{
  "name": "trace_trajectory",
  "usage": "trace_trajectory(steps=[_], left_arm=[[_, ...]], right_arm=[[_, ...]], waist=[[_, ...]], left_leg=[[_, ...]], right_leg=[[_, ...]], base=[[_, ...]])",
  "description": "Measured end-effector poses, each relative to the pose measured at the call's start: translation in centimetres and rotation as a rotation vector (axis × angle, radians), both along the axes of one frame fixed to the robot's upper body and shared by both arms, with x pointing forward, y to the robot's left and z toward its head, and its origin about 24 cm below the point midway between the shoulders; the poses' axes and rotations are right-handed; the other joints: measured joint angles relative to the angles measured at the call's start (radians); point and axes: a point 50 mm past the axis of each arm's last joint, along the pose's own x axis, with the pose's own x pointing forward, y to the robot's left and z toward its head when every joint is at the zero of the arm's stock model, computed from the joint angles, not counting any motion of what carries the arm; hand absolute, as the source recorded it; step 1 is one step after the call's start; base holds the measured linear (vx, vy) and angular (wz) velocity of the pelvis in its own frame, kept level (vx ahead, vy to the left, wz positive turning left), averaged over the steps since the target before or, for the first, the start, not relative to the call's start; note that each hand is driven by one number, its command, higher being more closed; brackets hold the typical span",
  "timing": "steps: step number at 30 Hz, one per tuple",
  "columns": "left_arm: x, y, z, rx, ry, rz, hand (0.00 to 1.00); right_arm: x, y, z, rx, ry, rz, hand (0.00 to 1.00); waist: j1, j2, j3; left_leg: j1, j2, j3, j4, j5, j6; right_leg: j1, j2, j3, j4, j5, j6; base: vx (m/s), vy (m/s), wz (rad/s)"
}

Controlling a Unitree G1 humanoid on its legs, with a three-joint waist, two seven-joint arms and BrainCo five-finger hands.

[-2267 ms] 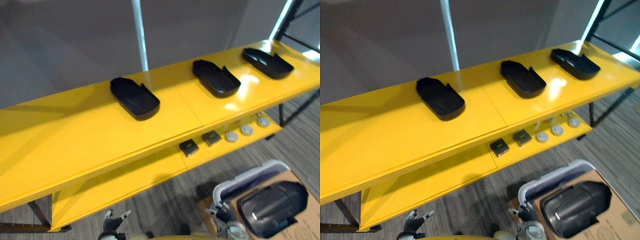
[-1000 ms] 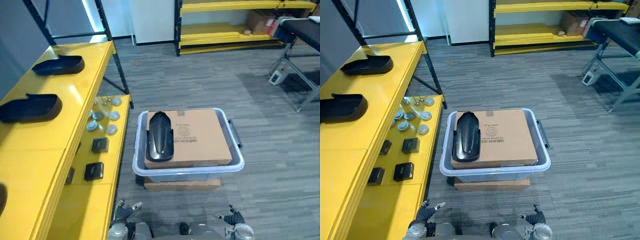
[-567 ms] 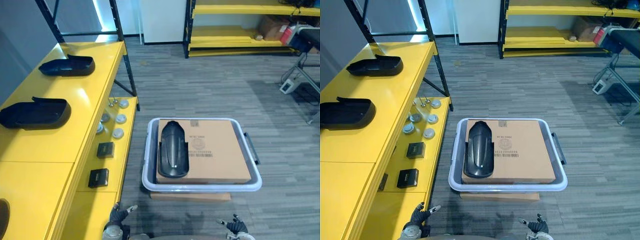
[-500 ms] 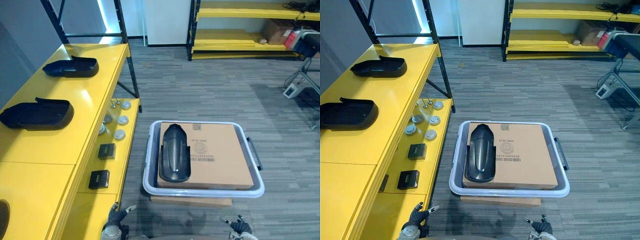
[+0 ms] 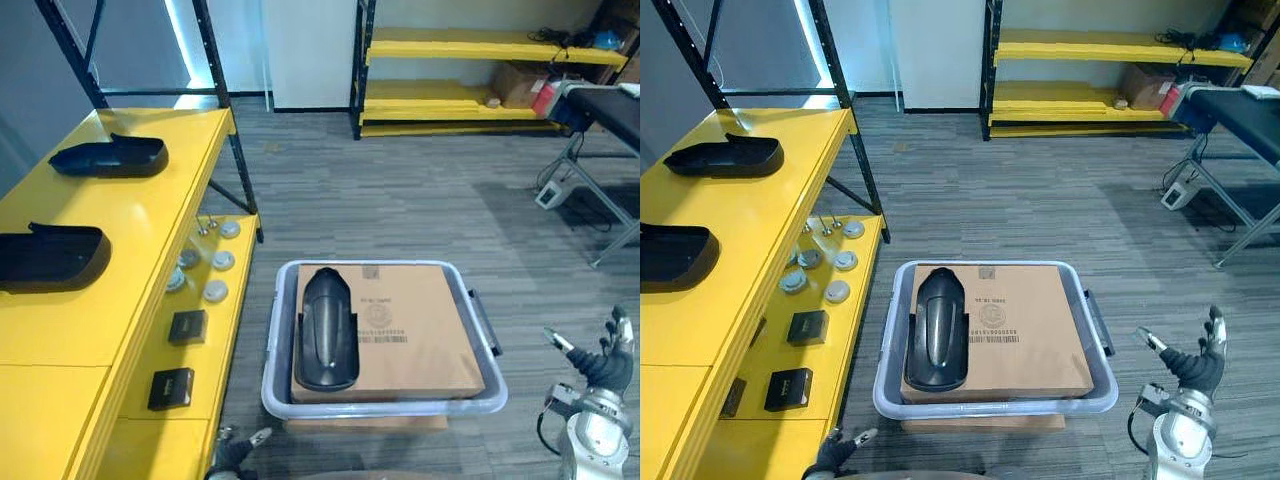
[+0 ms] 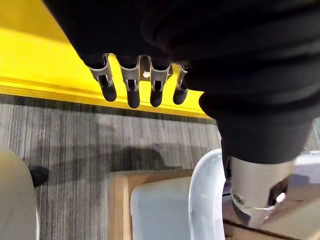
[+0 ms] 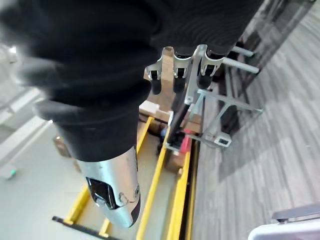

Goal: Walk over and take plastic housings, then place them on the shelf

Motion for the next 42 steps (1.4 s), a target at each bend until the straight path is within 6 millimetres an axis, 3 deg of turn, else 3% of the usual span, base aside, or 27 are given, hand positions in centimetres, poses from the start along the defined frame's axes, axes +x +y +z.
trace_trajectory(steps=[1,6,10,12,17,21,23,31,32,39,42], left_arm=[[0.2,0.0,0.0,0.002,-0.003,-0.008,0.00],[0.4,0.8,0.3,0.025,-0.011,-0.014,0.00],[0.5,0.9,0.3,0.028,-0.017,-0.015,0.00],[0.6,0.7,0.3,0.026,-0.017,-0.024,0.00],[1.2,0.5,0.5,0.026,-0.036,-0.040,0.00],[2.3,0.2,0.8,0.025,-0.066,-0.052,0.00],[2.8,0.0,1.1,0.026,-0.091,-0.063,0.00],[5.0,-0.7,2.0,0.039,-0.169,-0.090,0.00],[5.2,-0.8,2.0,0.038,-0.173,-0.090,0.00],[6.2,-1.3,2.3,0.034,-0.200,-0.090,0.00],[6.3,-1.4,2.3,0.034,-0.202,-0.103,0.00]], right_arm=[[0.8,0.8,0.0,0.004,-0.010,0.038,0.00],[2.9,2.8,-2.2,0.016,0.083,0.120,0.00],[4.6,4.2,-3.2,-0.005,0.146,0.179,0.00],[5.7,4.7,-4.7,-0.024,0.234,0.192,0.00],[7.4,5.0,-6.5,-0.067,0.364,0.180,0.00],[10.1,5.7,-6.1,-0.074,0.384,0.119,0.00],[11.0,5.7,-6.0,-0.074,0.401,0.093,0.00],[14.4,5.6,-4.6,-0.007,0.453,-0.011,0.00],[14.5,5.5,-4.4,-0.008,0.452,-0.023,1.00],[15.9,4.3,-2.3,-0.013,0.426,-0.099,1.00],[15.8,4.1,-2.4,0.009,0.428,-0.111,1.00]], waist=[[0.006,0.007,-0.002],[0.052,-0.009,0.005],[0.058,0.001,0.005],[0.062,0.014,0.013],[0.082,0.022,0.023],[0.090,0.020,0.057],[0.108,0.023,0.080],[0.131,0.025,0.167],[0.132,0.025,0.173],[0.136,0.021,0.216],[0.136,0.020,0.220]], left_leg=[[-0.003,-0.002,-0.014,-0.016,-0.001,0.001],[-0.040,-0.012,-0.060,-0.043,0.001,0.010],[-0.080,-0.031,-0.089,-0.049,0.007,0.016],[-0.099,-0.040,-0.098,-0.054,0.024,0.027],[-0.136,-0.052,-0.153,-0.051,0.037,0.023],[-0.157,-0.067,-0.174,-0.050,0.066,0.010],[-0.159,-0.068,-0.177,-0.050,0.066,0.011],[-0.209,-0.084,-0.200,-0.048,0.102,0.023],[-0.210,-0.087,-0.200,-0.048,0.105,0.027],[-0.240,-0.099,-0.209,-0.049,0.110,0.034],[-0.243,-0.102,-0.211,-0.071,0.126,0.045]], right_leg=[[-0.014,-0.003,-0.016,0.005,0.000,0.000],[-0.039,-0.018,-0.061,0.016,0.008,0.006],[-0.066,-0.039,-0.085,0.016,0.013,0.015],[-0.080,-0.049,-0.107,0.011,0.017,0.021],[-0.084,-0.061,-0.168,-0.013,0.019,0.023],[-0.072,-0.076,-0.202,-0.039,0.029,0.028],[-0.061,-0.077,-0.215,-0.058,0.036,0.030],[-0.068,-0.085,-0.242,-0.110,0.091,0.030],[-0.068,-0.088,-0.243,-0.110,0.092,0.032],[-0.088,-0.090,-0.244,-0.132,0.123,0.035],[-0.098,-0.091,-0.244,-0.134,0.123,0.035]], base=[[-0.12,0.043,0.36],[-0.10,0.029,0.32],[-0.06,0.032,0.21],[0.01,0.028,0.19],[0.08,0.005,0.35],[0.04,0.002,0.27],[0.01,0.002,0.17],[-0.02,0.020,0.14],[-0.06,0.038,0.03],[-0.09,0.030,0.01],[-0.12,0.005,0.03]])
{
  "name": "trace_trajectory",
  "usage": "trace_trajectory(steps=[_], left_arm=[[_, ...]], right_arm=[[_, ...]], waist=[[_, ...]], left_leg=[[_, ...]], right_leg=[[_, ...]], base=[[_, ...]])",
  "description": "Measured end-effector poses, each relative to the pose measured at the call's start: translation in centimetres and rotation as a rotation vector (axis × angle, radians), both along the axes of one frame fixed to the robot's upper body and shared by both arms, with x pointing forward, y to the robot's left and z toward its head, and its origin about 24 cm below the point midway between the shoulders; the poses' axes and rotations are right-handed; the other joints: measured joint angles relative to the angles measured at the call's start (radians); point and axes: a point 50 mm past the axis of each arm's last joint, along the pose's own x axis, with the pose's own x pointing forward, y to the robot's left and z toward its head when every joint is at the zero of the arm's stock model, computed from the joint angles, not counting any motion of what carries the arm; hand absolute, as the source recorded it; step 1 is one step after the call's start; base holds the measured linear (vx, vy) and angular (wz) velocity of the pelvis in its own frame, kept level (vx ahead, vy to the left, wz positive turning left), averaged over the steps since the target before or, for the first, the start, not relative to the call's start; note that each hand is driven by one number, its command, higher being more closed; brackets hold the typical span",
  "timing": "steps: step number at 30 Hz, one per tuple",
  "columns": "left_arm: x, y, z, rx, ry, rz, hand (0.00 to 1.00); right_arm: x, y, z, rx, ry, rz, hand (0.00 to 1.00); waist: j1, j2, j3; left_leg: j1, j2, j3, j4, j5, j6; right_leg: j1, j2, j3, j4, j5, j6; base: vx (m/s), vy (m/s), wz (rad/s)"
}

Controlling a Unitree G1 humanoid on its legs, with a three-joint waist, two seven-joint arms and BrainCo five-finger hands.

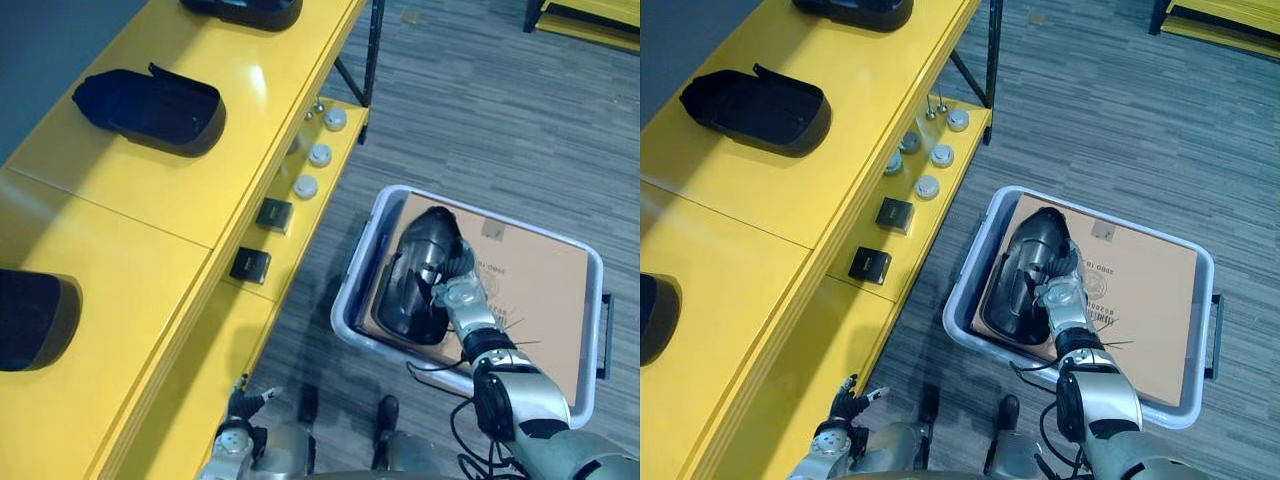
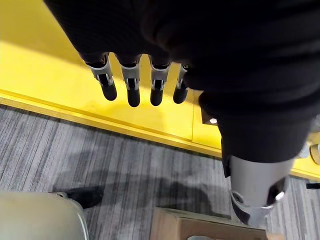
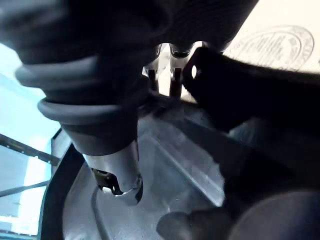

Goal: Walk over and take plastic housings, then place them on the shelf

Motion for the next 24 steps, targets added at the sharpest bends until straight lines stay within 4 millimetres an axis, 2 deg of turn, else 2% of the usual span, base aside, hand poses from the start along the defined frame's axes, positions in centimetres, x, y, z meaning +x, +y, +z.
trace_trajectory(steps=[5,9,14,18,21,24], left_arm=[[0.2,0.0,0.1,0.004,-0.004,-0.008,0.00],[0.5,-0.2,0.1,0.005,-0.001,-0.019,0.00],[0.4,-0.2,0.0,0.005,0.005,-0.018,0.00],[0.5,-0.2,0.1,0.004,-0.001,-0.017,0.00],[0.4,-0.2,0.1,0.003,0.000,-0.012,0.00],[0.6,-0.2,0.4,0.000,-0.018,-0.008,0.00]], right_arm=[[-0.5,1.6,-1.6,0.045,0.060,0.021,1.00],[-0.6,2.2,-1.9,0.036,0.068,0.045,1.00],[-0.8,2.1,-0.8,-0.001,-0.022,0.058,1.00],[-1.4,1.7,0.9,-0.035,-0.141,0.056,1.00],[-2.7,1.1,1.7,-0.055,-0.220,0.027,1.00],[-4.2,0.4,2.2,-0.083,-0.283,-0.010,1.00]], waist=[[0.000,-0.008,0.009],[0.000,-0.011,0.011],[-0.003,-0.011,0.011],[-0.009,-0.012,0.008],[-0.027,-0.014,-0.003],[-0.030,-0.019,-0.025]], left_leg=[[0.024,0.014,0.011,-0.045,0.016,-0.003],[0.033,0.019,0.024,-0.053,0.020,-0.003],[0.048,0.020,0.041,-0.067,0.020,-0.003],[0.059,0.017,0.054,-0.066,0.020,-0.003],[0.076,0.016,0.054,-0.063,0.020,-0.003],[0.078,0.013,0.053,-0.052,0.019,-0.003]], right_leg=[[-0.002,0.012,0.009,0.000,0.011,-0.006],[-0.002,0.016,0.025,0.000,0.013,-0.007],[-0.003,0.017,0.042,-0.002,0.013,-0.007],[0.003,0.014,0.055,-0.002,0.013,-0.006],[0.021,0.012,0.055,-0.002,0.012,-0.006],[0.029,0.010,0.055,-0.002,0.011,-0.004]], base=[[-0.10,-0.002,-0.05],[-0.05,0.003,-0.11],[0.02,0.006,-0.12],[0.05,0.014,-0.08],[0.03,0.009,0.02],[0.00,0.000,0.00]])
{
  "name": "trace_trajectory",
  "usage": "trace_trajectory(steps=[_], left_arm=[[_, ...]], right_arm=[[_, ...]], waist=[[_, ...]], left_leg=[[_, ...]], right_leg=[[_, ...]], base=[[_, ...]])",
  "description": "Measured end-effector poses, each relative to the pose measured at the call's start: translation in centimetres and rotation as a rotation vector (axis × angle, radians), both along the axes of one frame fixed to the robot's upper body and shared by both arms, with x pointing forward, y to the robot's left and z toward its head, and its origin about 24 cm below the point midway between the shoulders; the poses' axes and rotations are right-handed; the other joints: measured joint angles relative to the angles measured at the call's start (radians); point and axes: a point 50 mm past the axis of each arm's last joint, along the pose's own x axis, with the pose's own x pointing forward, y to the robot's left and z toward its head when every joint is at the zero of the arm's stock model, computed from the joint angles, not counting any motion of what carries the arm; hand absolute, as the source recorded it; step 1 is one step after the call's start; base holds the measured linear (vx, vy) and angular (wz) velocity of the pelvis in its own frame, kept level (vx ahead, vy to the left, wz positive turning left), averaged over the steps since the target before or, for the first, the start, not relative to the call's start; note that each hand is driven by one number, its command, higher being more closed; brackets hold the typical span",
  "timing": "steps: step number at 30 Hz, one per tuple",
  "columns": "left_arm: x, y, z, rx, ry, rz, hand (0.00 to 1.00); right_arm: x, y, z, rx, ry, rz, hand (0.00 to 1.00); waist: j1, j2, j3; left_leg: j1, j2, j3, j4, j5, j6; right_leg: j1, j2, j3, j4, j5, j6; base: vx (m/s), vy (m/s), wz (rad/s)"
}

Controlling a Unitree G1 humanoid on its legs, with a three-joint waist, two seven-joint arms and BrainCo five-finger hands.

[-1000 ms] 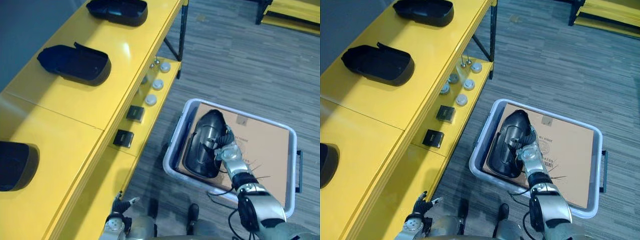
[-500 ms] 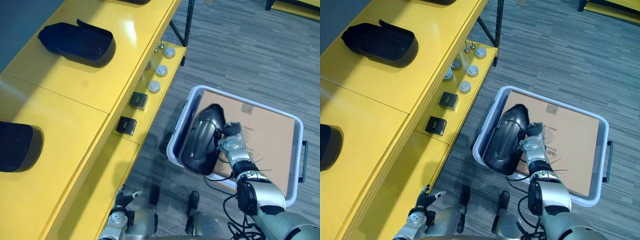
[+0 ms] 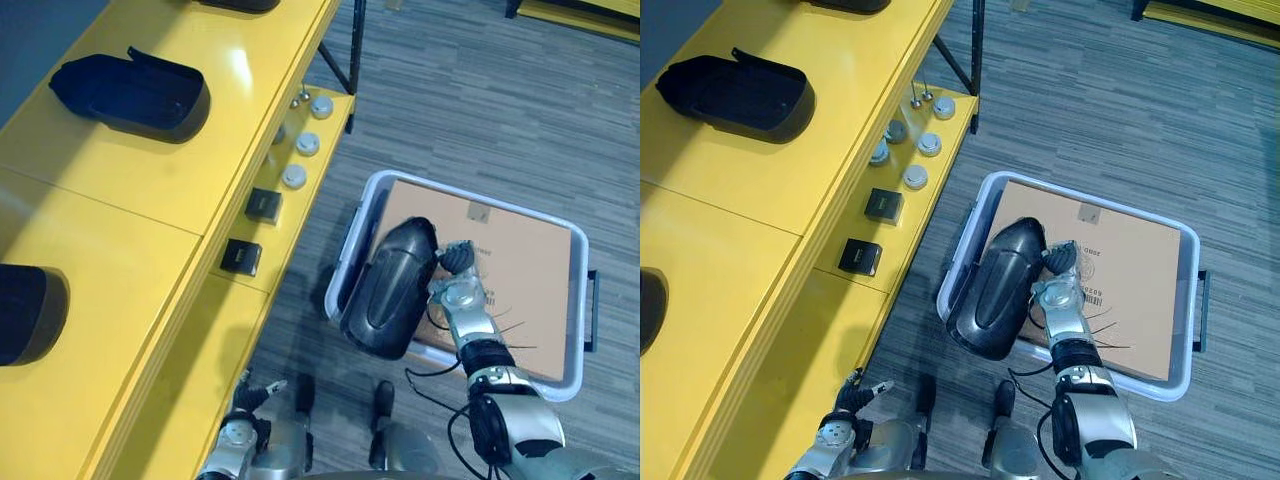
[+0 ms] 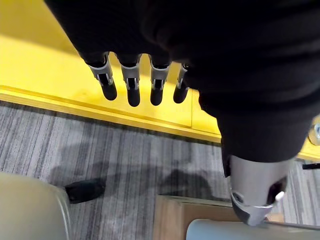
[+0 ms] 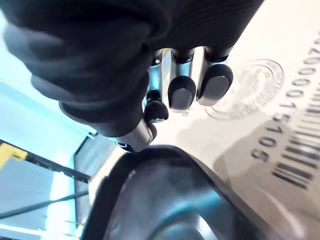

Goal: Walk over and take plastic housings, then place them on the shelf

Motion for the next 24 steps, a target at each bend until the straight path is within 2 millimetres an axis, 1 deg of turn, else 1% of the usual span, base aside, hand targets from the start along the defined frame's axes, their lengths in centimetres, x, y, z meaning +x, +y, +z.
trace_trajectory(steps=[1,3,4,6,9,10,14,17,21,24], left_arm=[[0.1,0.0,0.1,-0.001,-0.009,0.000,0.00],[0.1,-0.1,0.4,-0.002,-0.033,0.008,0.00],[0.2,-0.2,0.6,-0.001,-0.047,0.015,0.00],[0.4,-0.2,1.0,0.001,-0.069,0.018,0.00],[0.6,-0.2,1.2,0.001,-0.084,0.018,0.00],[0.6,-0.2,1.2,0.002,-0.083,0.018,0.00],[-0.1,-0.1,0.9,0.003,-0.065,0.024,0.00],[-0.6,0.0,0.7,0.004,-0.050,0.028,0.00],[-1.2,0.1,0.4,0.004,-0.033,0.034,0.00],[-1.2,0.1,0.4,0.005,-0.029,0.035,0.00]], right_arm=[[-0.3,-0.2,0.1,-0.005,-0.011,-0.009,1.00],[-1.4,-0.7,0.3,-0.027,-0.048,-0.036,1.00],[-1.8,-1.0,0.4,-0.033,-0.065,-0.057,1.00],[-2.4,-1.5,0.5,-0.037,-0.088,-0.088,1.00],[-2.9,-1.7,0.5,-0.043,-0.098,-0.098,1.00],[-3.0,-1.7,0.3,-0.041,-0.094,-0.097,0.00],[-3.0,-1.1,0.2,-0.034,-0.095,-0.073,0.00],[-3.5,-0.9,0.0,-0.038,-0.088,-0.045,0.00],[-3.8,0.1,-0.9,-0.044,-0.042,0.020,0.00],[-3.8,0.8,-1.1,-0.038,-0.034,0.045,0.00]], waist=[[-0.001,-0.002,-0.001],[-0.003,-0.007,-0.029],[-0.003,-0.006,-0.044],[-0.004,-0.005,-0.062],[-0.007,-0.006,-0.075],[-0.006,-0.009,-0.081],[-0.007,-0.011,-0.093],[-0.007,-0.008,-0.101],[-0.018,-0.009,-0.124],[-0.028,-0.009,-0.126]], left_leg=[[0.002,-0.001,-0.002,0.006,0.000,0.000],[0.005,-0.006,-0.005,0.009,0.000,0.000],[0.005,-0.006,-0.008,0.010,-0.001,0.000],[0.006,-0.005,-0.013,0.010,-0.001,0.001],[0.006,0.000,-0.016,0.007,-0.006,0.005],[0.006,0.001,-0.017,0.006,-0.006,0.004],[0.006,0.002,-0.011,0.003,-0.009,-0.001],[0.005,0.003,-0.010,0.003,-0.009,-0.001],[0.005,0.004,-0.005,0.003,-0.005,0.004],[0.014,0.003,-0.003,0.003,-0.006,0.004]], right_leg=[[0.005,-0.001,-0.001,0.000,0.000,0.000],[0.011,-0.006,-0.001,0.000,-0.010,0.012],[0.012,-0.006,-0.002,0.000,-0.011,0.012],[0.013,-0.004,-0.003,0.000,-0.011,0.013],[0.014,0.000,-0.008,0.000,-0.009,0.011],[0.014,0.002,-0.008,-0.002,-0.005,0.012],[0.015,0.005,0.005,-0.025,0.016,0.010],[0.022,0.007,0.005,-0.045,0.025,0.014],[0.027,0.009,0.007,-0.060,0.038,0.006],[0.039,0.009,0.008,-0.065,0.038,0.006]], base=[[-0.03,-0.001,0.03],[-0.06,-0.010,0.02],[-0.06,-0.011,0.02],[-0.10,-0.009,0.03],[-0.10,0.003,0.06],[-0.08,0.007,-0.01],[-0.09,0.006,-0.11],[-0.02,-0.001,-0.03],[0.01,-0.003,-0.02],[0.02,0.000,0.00]])
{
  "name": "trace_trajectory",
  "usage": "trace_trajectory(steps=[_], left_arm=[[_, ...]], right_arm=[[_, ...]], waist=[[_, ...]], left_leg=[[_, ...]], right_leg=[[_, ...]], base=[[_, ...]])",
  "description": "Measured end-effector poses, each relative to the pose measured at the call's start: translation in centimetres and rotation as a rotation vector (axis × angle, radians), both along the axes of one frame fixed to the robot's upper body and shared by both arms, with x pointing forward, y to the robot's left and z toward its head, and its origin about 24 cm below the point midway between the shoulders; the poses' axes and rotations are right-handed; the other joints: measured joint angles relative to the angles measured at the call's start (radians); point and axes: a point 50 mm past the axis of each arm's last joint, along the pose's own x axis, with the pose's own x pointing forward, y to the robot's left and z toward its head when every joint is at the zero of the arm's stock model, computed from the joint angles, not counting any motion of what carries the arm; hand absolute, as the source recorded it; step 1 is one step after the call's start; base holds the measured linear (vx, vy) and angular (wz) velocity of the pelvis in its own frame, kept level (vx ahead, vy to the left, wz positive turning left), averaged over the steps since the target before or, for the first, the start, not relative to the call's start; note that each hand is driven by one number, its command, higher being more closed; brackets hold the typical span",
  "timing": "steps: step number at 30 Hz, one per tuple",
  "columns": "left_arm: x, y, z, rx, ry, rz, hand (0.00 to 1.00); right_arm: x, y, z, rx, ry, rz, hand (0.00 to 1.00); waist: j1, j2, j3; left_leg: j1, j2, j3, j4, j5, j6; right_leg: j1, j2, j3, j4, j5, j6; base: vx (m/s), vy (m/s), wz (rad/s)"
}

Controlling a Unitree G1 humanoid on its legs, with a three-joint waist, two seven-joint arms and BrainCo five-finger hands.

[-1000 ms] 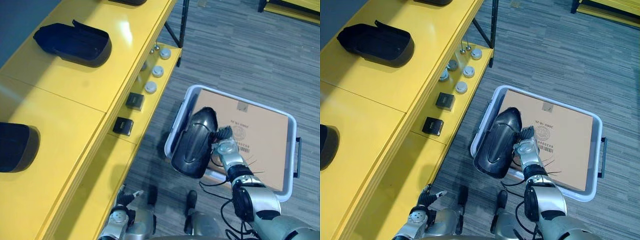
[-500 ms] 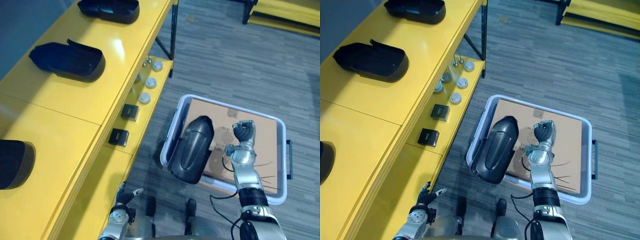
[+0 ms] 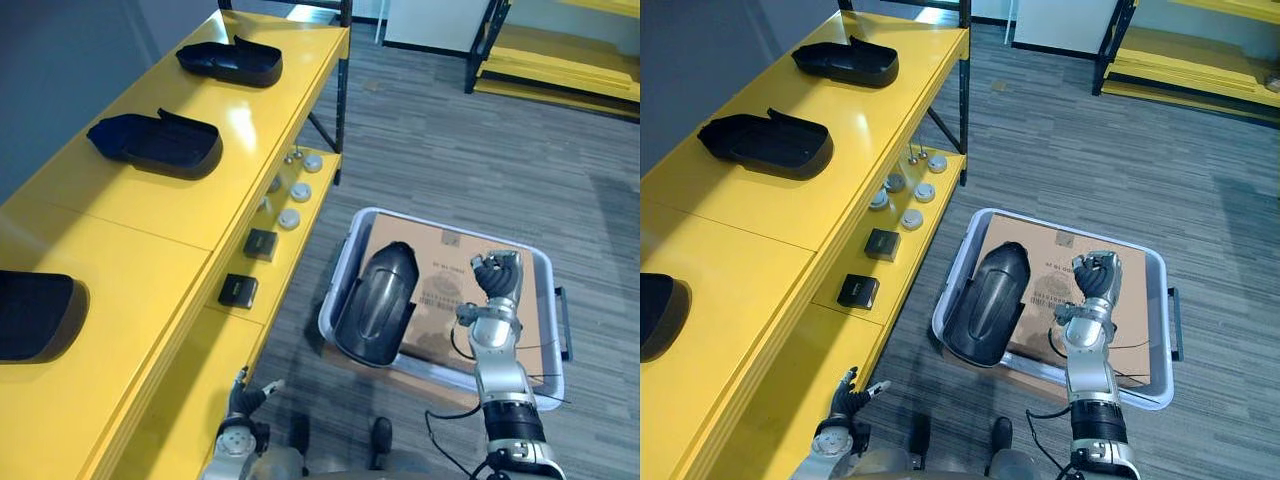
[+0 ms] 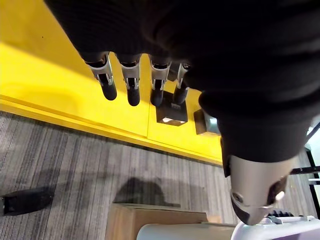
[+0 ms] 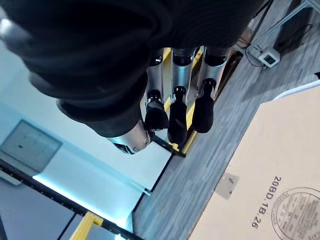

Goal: Walk over and take plastic housings, then place them on the shelf

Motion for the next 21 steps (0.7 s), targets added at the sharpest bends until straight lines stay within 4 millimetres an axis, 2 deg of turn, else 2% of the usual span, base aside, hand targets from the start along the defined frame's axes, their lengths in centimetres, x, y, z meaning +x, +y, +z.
trace_trajectory(steps=[11,17,21], left_arm=[[-1.3,0.5,-1.1,0.005,0.081,0.024,0.00],[-2.2,0.6,-1.7,0.009,0.126,0.022,0.00],[-2.3,0.5,-1.7,0.010,0.131,0.017,0.00]], right_arm=[[-0.9,1.0,-0.1,-0.003,-0.001,0.045,0.00],[-1.3,2.0,-1.2,-0.033,0.060,0.095,0.00],[-1.6,2.8,-3.2,-0.047,0.159,0.130,0.00]], waist=[[-0.001,-0.002,-0.003],[0.000,-0.004,-0.011],[0.001,-0.007,-0.014]], left_leg=[[0.012,0.002,0.012,0.000,-0.002,-0.002],[0.012,0.001,0.012,-0.002,-0.002,-0.002],[0.012,0.002,0.008,-0.009,-0.001,-0.002]], right_leg=[[0.010,0.001,0.004,-0.001,0.002,0.000],[0.009,0.000,-0.001,-0.001,0.002,0.001],[0.008,0.001,-0.004,-0.001,0.002,0.001]], base=[[-0.04,0.002,-0.02],[-0.02,0.000,0.01],[0.00,-0.001,0.01]])
